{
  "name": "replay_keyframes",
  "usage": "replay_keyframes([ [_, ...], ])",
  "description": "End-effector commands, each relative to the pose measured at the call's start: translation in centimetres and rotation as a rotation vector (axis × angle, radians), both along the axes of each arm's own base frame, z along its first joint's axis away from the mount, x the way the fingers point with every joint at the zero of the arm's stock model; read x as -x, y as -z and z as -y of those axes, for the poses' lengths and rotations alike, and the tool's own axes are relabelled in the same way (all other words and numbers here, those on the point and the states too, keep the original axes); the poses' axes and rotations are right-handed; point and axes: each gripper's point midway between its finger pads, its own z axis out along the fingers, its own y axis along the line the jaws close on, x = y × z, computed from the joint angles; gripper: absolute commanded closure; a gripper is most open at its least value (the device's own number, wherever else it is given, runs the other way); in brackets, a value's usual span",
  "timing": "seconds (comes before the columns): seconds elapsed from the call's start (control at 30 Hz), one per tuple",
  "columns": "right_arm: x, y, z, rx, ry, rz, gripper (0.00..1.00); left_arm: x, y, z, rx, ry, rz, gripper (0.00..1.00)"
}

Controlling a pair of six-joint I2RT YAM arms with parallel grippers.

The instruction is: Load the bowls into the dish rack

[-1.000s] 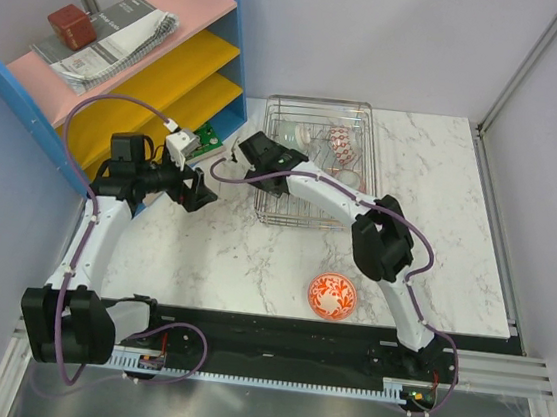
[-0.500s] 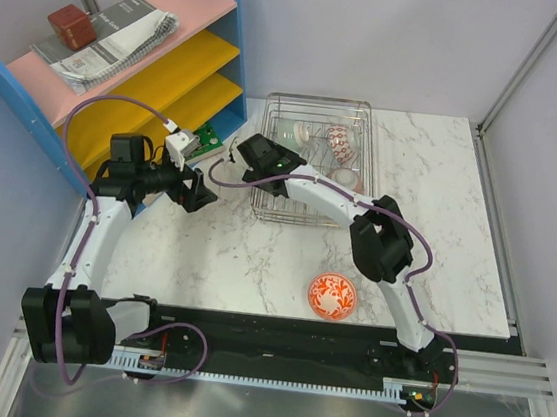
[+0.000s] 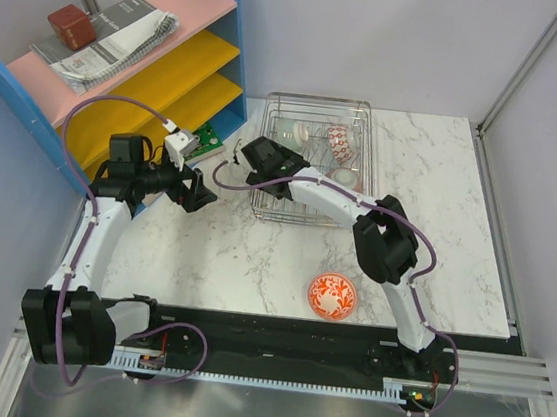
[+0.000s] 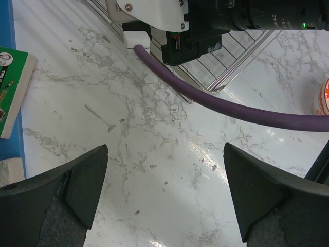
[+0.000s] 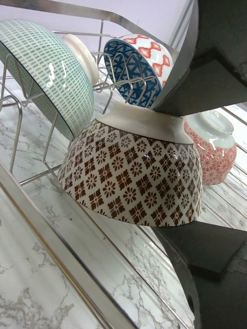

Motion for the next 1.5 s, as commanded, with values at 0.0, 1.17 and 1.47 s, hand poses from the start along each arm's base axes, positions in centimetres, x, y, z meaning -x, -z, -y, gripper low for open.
replay_keyframes([
  [0.0,1.2,0.5,0.2,0.031,-0.034,-0.035,0.16,0.0,-1.3,0.2,0.026,0.005,0.039,0.0],
  [1.17,1.8,-6.1,0.6,-0.243,0.028,-0.087,0.02,0.2,-1.6,0.1,0.034,0.004,0.048,0.0],
  [1.47,0.3,-6.9,5.0,-0.333,0.122,-0.145,0.04,0.2,-1.6,0.0,0.038,0.009,0.049,0.0],
])
